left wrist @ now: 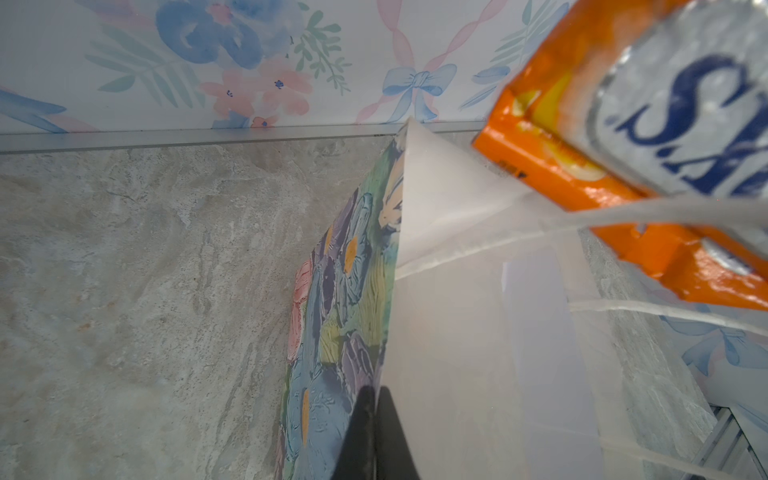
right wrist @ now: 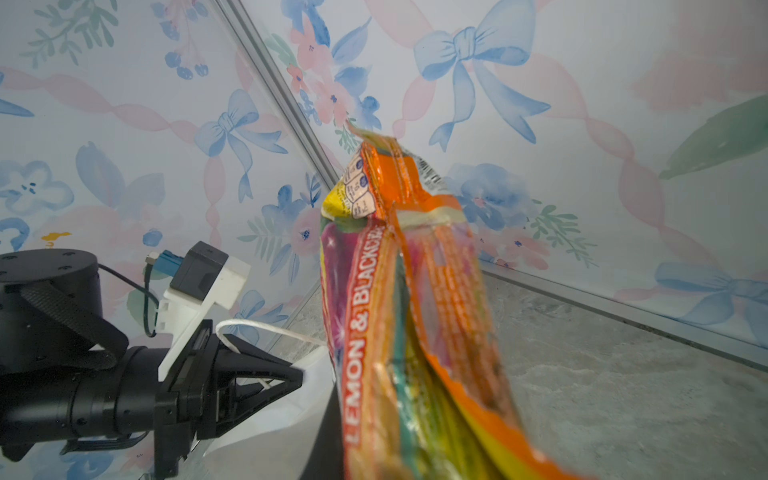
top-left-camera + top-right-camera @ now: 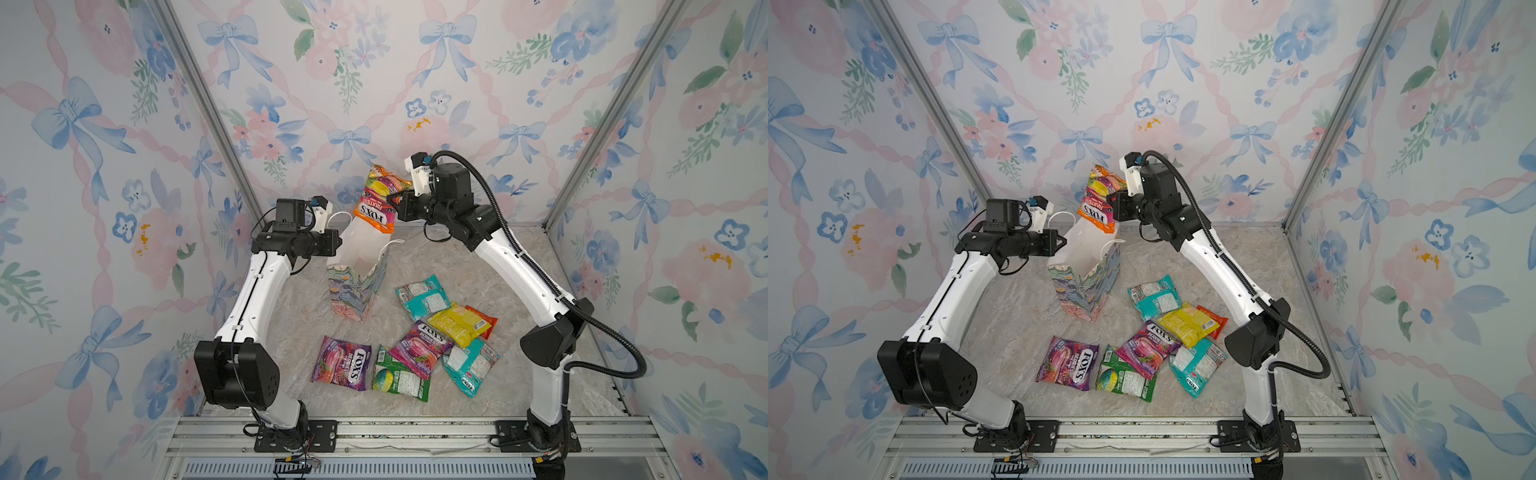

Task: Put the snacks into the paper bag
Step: 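Lift the orange candy bag with the right gripper and carry it over the paper bag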

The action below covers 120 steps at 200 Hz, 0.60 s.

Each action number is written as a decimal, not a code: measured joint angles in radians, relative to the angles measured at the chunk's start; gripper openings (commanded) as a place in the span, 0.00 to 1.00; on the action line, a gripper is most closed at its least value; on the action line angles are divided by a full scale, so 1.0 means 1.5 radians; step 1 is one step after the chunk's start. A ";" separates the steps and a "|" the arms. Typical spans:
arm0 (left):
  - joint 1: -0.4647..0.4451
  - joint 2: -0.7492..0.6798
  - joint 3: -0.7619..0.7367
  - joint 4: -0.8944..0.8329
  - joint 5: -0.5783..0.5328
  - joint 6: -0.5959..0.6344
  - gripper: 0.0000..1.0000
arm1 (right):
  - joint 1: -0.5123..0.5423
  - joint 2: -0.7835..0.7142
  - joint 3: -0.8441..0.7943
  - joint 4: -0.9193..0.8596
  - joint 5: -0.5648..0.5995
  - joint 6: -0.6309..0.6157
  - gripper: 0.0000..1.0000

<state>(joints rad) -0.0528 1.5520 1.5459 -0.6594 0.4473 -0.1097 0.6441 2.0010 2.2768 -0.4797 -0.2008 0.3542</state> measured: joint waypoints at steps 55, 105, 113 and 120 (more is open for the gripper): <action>0.000 0.000 -0.003 0.000 -0.001 0.000 0.00 | 0.014 -0.003 -0.054 0.019 0.004 0.003 0.01; 0.000 0.000 -0.004 0.000 -0.001 -0.005 0.00 | 0.016 -0.050 -0.195 0.047 0.043 0.003 0.00; 0.000 0.000 -0.004 0.000 -0.001 -0.005 0.00 | 0.016 -0.058 -0.206 0.048 0.048 0.003 0.00; 0.000 0.000 -0.004 0.000 -0.001 -0.005 0.00 | 0.016 -0.064 -0.212 0.050 0.050 0.003 0.00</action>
<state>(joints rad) -0.0528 1.5520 1.5402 -0.6594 0.4458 -0.1173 0.6682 1.9045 1.9587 -0.4042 -0.1257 0.3588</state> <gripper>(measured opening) 0.048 0.100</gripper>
